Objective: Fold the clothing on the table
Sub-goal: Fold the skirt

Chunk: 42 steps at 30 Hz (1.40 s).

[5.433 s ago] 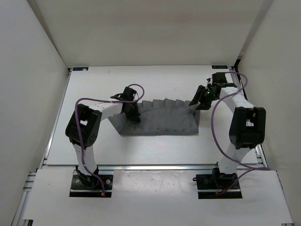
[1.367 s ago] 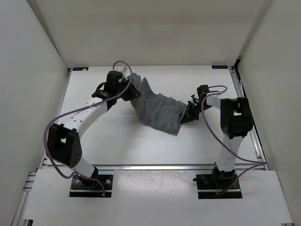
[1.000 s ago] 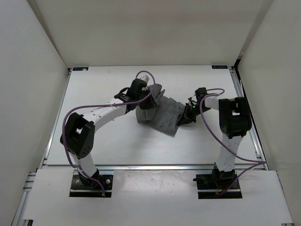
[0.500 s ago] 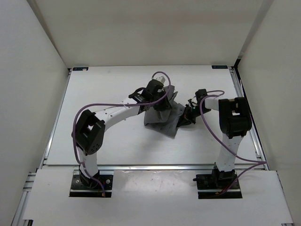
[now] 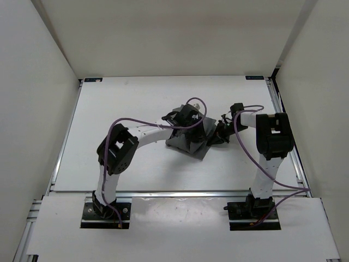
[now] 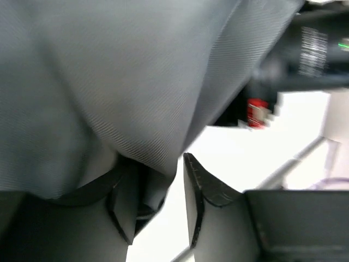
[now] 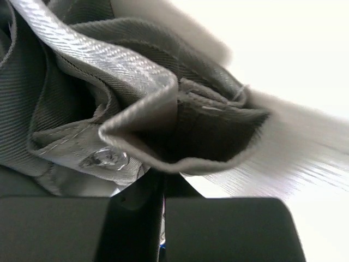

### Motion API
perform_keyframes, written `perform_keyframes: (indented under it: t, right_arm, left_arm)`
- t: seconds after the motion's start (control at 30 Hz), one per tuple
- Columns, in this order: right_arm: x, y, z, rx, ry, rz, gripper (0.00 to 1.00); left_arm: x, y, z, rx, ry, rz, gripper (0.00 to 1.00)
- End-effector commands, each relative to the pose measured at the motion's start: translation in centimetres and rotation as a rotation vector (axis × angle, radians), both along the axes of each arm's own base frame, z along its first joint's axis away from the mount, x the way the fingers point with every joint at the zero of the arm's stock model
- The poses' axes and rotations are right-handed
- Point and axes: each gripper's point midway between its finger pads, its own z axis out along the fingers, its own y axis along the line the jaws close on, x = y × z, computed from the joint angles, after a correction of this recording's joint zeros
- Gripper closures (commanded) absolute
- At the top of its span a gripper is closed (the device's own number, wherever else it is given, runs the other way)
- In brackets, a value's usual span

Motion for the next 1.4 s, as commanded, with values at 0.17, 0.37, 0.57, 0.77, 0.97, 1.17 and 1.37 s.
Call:
perform_keyframes:
  t: [0.17, 0.37, 0.57, 0.77, 0.97, 1.17, 1.37]
  right_arm:
    - [0.2, -0.9, 1.1, 0.021, -0.036, -0.03, 1.0]
    - [-0.7, -5.0, 2.7, -0.074, -0.09, -0.144, 1.0]
    - [-0.2, -8.3, 9.1, -0.262, -0.322, -0.19, 1.0]
    - [1.0, -3.2, 12.0, -0.148, -0.412, -0.076, 1.0]
    - [2.5, -0.6, 8.2, 0.024, -0.287, -0.064, 1.0]
    - [2.5, -0.8, 3.8, 0.049, -0.177, -0.071, 1.0]
    - [3.6, -0.4, 7.9, 0.285, -0.335, -0.055, 1.0]
  left_arm:
    - [0.3, -5.7, 14.9, -0.46, -0.086, -0.059, 0.54]
    - [2.3, -1.9, 20.7, -0.537, -0.193, 0.021, 0.55]
    - [4.5, 6.3, 16.7, -0.418, -0.239, 0.18, 0.77]
    - [5.7, 7.3, 9.4, -0.354, -0.14, 0.192, 0.8]
    - [7.4, 6.9, 4.1, -0.304, -0.053, 0.206, 0.83]
    - [7.6, 9.2, -0.6, -0.163, -0.021, 0.256, 0.88]
    - [8.1, 9.3, -1.5, -0.215, 0.037, 0.265, 0.91]
